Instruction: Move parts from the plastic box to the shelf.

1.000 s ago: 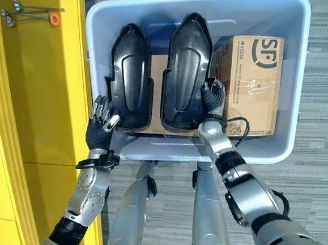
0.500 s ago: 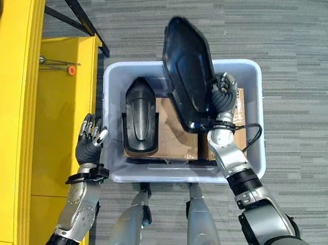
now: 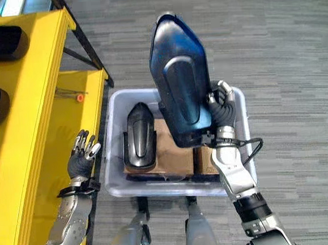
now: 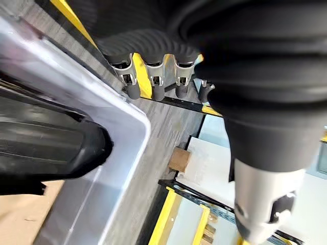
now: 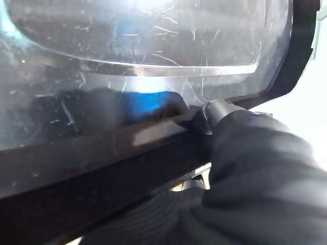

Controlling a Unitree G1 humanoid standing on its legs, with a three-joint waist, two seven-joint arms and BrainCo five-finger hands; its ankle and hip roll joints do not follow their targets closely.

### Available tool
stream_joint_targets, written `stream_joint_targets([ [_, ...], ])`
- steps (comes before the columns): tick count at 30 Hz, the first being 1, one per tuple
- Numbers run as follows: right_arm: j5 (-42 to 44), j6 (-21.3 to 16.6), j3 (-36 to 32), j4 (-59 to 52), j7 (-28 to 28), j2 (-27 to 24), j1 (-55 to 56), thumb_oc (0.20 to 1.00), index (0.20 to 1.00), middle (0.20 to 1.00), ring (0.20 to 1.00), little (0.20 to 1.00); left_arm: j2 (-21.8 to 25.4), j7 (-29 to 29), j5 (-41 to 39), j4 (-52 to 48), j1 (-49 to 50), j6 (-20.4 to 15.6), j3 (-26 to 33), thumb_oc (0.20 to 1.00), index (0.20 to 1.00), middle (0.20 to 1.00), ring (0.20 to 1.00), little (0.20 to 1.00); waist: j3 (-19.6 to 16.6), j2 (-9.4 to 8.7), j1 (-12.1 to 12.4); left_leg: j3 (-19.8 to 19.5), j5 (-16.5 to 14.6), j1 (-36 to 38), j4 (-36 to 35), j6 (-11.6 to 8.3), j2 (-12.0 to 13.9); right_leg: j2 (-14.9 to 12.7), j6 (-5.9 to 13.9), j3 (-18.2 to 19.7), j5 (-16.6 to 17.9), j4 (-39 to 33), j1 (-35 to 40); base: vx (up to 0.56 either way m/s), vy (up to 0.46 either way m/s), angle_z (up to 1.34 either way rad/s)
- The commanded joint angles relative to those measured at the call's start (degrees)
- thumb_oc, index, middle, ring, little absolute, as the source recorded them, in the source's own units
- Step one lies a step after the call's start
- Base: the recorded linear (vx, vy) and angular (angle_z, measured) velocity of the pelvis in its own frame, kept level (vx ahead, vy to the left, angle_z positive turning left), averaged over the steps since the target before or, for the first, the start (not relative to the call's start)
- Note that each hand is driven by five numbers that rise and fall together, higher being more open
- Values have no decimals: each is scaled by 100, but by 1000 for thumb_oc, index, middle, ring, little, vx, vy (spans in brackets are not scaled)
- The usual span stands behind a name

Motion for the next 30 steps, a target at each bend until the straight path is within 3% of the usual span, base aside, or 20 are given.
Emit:
stream_joint_targets([
  [1, 713, -633, -12, -253, 488, 129, 21, 200, 200, 200, 200, 200, 137, -294, 41, 52, 57, -57, 35, 1000, 1000, 1000, 1000, 1000, -847, -167, 61, -92, -186, 322, 403, -497, 786, -453, 518, -211, -137, 673, -198, 52, -35, -1],
  [7, 1123, -632, 107, -691, 1085, -3, 513, 200, 200, 200, 200, 200, 49, -453, 95, 81, 455, 51, 338, 1000, 1000, 1000, 1000, 1000, -1122, -50, 67, -147, 39, 680, 227, -580, 1125, -120, 303, -397, -660, 1219, 34, 19, -107, 4],
  [12, 1315, -668, 239, -845, 1242, -55, 460, 200, 200, 200, 200, 200, 8, -441, 109, 110, 662, 56, 514, 1000, 1000, 1000, 1000, 1000, -1098, 25, 144, -270, 242, 691, 315, -629, 1414, 159, 143, -536, -986, 1717, -24, -45, -166, 10],
  [15, 1433, -765, 445, -829, 1267, -82, 42, 200, 200, 200, 200, 200, -112, -381, 87, 167, 791, 41, 650, 1000, 1000, 1000, 1000, 1000, -909, 124, 404, -660, 1069, 378, 190, -784, 1709, 431, -45, -883, -1111, 1843, -167, -197, -287, 32],
  [17, 1461, -781, 487, -792, 1255, -71, -59, 200, 200, 200, 200, 200, -128, -373, 88, 203, 764, 42, 631, 1000, 1000, 1000, 1000, 1000, -885, 139, 446, -732, 1265, 289, 136, -823, 1716, 422, -52, -970, -1100, 1788, -156, -95, -99, 45],
  [18, 1457, -804, 473, -771, 1180, -91, -178, 200, 200, 200, 200, 200, -138, -348, 74, 250, 672, 30, 590, 1000, 1000, 1000, 1000, 1000, -807, 119, 566, -618, 1582, 46, 177, -807, 1664, 290, -89, -1213, -1071, 1667, -128, -142, -93, 85],
  [20, 1372, -794, 449, -760, 1131, -173, -237, 200, 200, 200, 200, 200, -121, -368, 75, 305, 573, 25, 554, 1000, 1000, 1000, 1000, 1000, -761, 9, 525, -472, 1288, -35, 619, -680, 1476, 81, -112, -1469, -951, 1532, -154, -227, -159, 93],
  [21, 1264, -809, 389, -822, 1101, -222, -191, 200, 200, 200, 200, 200, -110, -410, 89, 294, 532, 13, 516, 1000, 1000, 1000, 1000, 1000, -776, -33, 464, -358, 904, 145, 1072, -617, 1399, -51, -170, -1682, -884, 1478, -186, -239, -160, 106],
  [23, 1227, -820, 336, -867, 1100, -219, -114, 200, 200, 200, 200, 200, -151, -442, 70, 280, 471, -3, 477, 1000, 1000, 1000, 1000, 1000, -853, -47, 324, -276, 506, 412, 1501, -548, 1310, -191, -215, -1966, -764, 1391, -239, -176, -83, 148],
  [25, 1261, -813, 247, -886, 1063, -148, 122, 200, 200, 200, 200, 200, -176, -424, 59, 245, 382, 13, 431, 1000, 1000, 1000, 1000, 1000, -955, 9, 136, -79, 56, 940, 1559, -494, 1207, -351, -201, -2394, -777, 1546, -290, -117, -7, 151],
  [26, 1260, -812, 247, -889, 1063, -149, 126, 200, 200, 200, 200, 200, -177, -424, 60, 244, 384, 13, 429, 1000, 1000, 1000, 1000, 1000, -949, 11, 131, -84, 54, 949, 1555, -494, 1207, -354, -198, -2399, -784, 1553, -281, -98, 76, 127],
  [27, 1267, -793, 192, -914, 1020, -141, 259, 200, 200, 200, 200, 200, -173, -393, 104, 208, 325, 16, 373, 1000, 1000, 1000, 1000, 1000, -1024, 88, -23, 179, -154, 1319, 1289, -497, 1201, -514, -151, -2662, -763, 1753, -353, -45, 141, 109],
  [30, 1427, -803, 55, -970, 1050, -107, 452, 200, 200, 200, 200, 200, -188, -460, 136, 152, 355, 56, 324, 1000, 1000, 1000, 1000, 1000, -1072, 105, -56, 239, -495, 1219, 832, -412, 1047, -737, -10, -2767, -549, 1778, -308, 7, 164, 103],
])
